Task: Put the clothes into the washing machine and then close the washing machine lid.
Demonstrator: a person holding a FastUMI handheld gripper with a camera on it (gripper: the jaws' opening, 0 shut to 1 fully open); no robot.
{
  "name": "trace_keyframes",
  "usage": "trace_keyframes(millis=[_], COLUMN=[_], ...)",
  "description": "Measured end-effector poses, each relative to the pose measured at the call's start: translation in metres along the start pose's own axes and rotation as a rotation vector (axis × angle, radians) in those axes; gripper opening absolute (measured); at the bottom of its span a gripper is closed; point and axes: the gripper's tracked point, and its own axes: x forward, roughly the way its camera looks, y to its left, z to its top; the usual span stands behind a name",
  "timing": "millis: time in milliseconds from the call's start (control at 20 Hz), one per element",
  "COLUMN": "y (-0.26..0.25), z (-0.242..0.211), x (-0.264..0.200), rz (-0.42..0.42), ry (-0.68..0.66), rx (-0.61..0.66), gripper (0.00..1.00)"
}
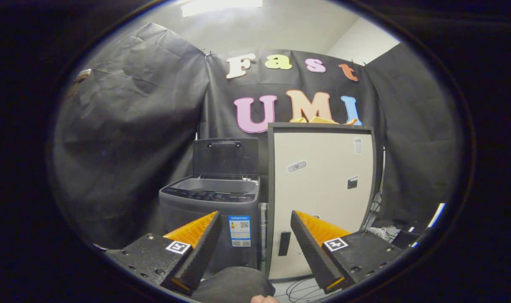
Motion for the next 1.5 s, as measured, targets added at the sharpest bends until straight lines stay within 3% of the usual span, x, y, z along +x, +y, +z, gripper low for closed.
trace_keyframes(millis=[1050, 1500], y=[-0.005, -0.022], z=[0.01, 0.005], x=[0.007, 0.025], rz=[-0.012, -0.062], ry=[-0.014, 0.024], rx=[-0.009, 0.007], gripper=[0.99, 0.99])
